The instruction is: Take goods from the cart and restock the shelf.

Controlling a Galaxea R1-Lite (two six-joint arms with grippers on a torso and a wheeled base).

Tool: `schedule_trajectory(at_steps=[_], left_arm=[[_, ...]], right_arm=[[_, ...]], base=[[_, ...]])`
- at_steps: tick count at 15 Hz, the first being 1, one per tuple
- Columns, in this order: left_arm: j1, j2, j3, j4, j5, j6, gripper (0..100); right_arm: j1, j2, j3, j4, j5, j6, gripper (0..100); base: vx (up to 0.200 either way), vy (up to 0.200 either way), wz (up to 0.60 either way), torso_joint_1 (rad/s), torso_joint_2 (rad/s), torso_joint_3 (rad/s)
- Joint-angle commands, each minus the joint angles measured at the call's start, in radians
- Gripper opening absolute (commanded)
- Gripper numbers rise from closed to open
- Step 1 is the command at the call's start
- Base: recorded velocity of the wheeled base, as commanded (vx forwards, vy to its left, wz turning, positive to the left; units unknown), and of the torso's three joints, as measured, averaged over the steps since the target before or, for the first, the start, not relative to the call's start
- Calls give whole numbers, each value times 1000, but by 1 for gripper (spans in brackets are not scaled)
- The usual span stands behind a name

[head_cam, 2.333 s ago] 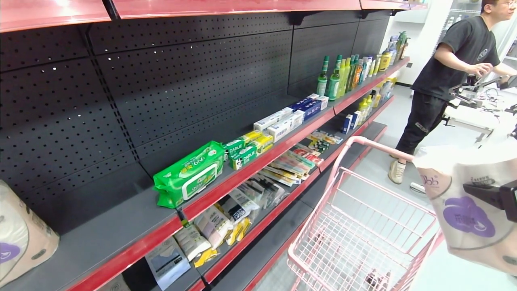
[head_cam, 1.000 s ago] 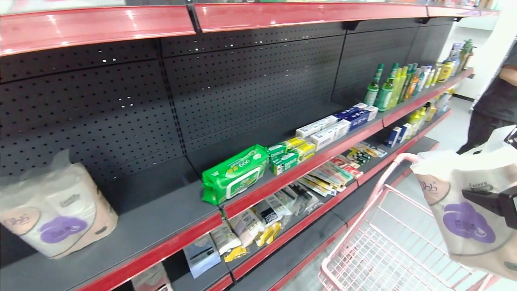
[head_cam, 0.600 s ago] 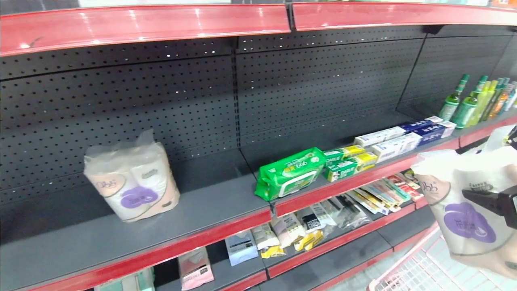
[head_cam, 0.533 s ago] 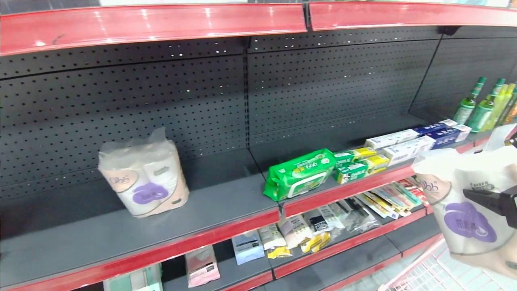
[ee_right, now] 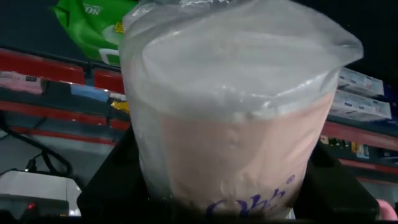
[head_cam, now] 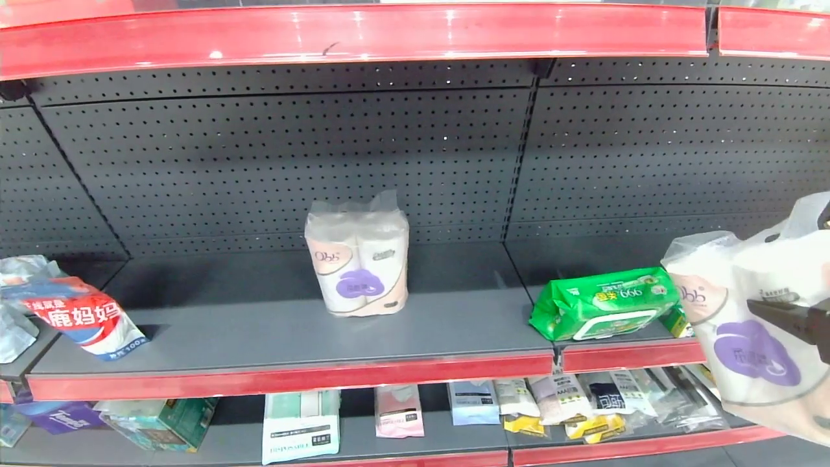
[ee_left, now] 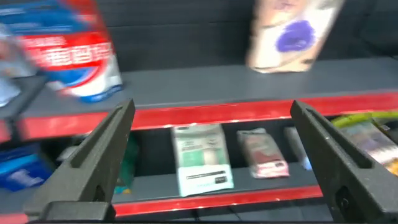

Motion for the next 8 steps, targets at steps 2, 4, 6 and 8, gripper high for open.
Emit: schedule_trajectory(at_steps=[2, 4, 6, 8], left_arm=[[0, 1, 0, 0, 0, 2, 100], [0, 1, 0, 0, 0, 2, 100], [0, 10, -1, 0, -3, 5, 100], [-12, 61, -1, 0, -4, 8, 100]], right_arm=[[-5, -93, 28, 2, 8, 1, 0], [-5, -173, 75, 0, 11, 6, 0], [-2, -274, 120, -3, 26, 29, 0], [0, -342, 161, -6, 84, 73, 0]], base=[[0, 0, 0, 0, 0, 0], [0, 0, 0, 0, 0, 0], [0, 0, 0, 0, 0, 0], [0, 0, 0, 0, 0, 0]])
